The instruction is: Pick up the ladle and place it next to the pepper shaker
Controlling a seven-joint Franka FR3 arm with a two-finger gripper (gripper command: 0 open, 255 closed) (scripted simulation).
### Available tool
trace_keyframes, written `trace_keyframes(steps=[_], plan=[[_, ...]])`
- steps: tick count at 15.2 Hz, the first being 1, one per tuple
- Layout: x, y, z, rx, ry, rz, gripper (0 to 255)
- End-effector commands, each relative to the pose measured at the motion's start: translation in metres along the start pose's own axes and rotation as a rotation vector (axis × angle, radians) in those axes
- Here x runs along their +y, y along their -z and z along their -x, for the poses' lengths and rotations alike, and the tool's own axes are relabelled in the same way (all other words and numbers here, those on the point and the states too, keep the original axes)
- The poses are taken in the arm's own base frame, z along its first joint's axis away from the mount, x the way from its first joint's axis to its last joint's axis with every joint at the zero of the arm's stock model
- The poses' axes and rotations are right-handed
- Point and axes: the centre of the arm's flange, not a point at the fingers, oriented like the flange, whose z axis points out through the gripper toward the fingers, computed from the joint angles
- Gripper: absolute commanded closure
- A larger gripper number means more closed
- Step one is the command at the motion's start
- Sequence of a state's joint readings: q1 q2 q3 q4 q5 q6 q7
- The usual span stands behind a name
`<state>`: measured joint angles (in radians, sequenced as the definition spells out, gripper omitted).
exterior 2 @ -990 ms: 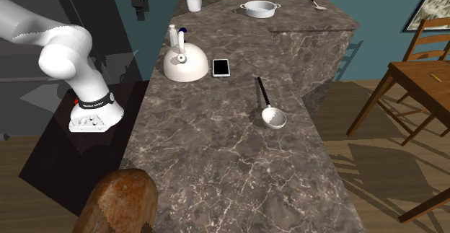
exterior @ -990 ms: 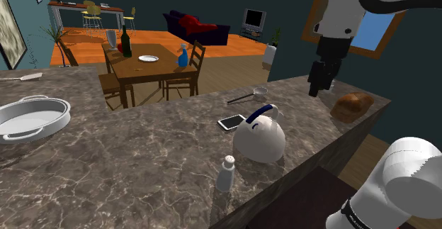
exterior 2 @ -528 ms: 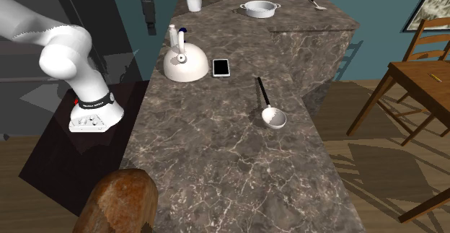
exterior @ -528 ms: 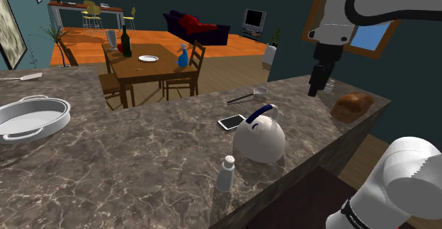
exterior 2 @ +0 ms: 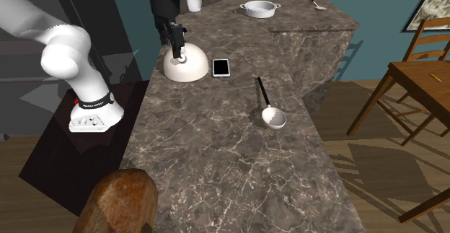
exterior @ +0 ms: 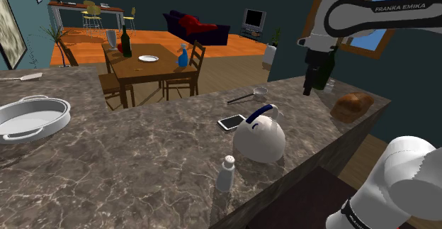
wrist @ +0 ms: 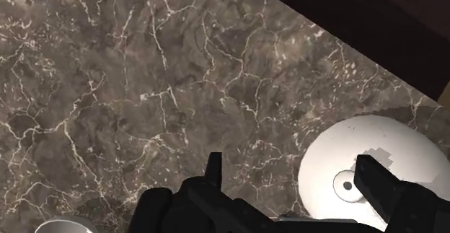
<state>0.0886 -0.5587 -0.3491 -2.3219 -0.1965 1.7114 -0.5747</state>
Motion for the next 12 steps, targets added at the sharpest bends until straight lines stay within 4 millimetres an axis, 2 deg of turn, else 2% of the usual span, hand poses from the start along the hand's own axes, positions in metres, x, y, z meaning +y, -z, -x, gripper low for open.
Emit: trace_keyframes(steps=[1, 6, 12], plan=[[0.023, -0.01, -0.013, 0.007, 0.079, -0.004, 0], [0.078, -0.033, -0.044, 0.025, 0.259, -0.018, 0], [0.134, -0.061, -0.094, 0.046, 0.475, -0.035, 0]])
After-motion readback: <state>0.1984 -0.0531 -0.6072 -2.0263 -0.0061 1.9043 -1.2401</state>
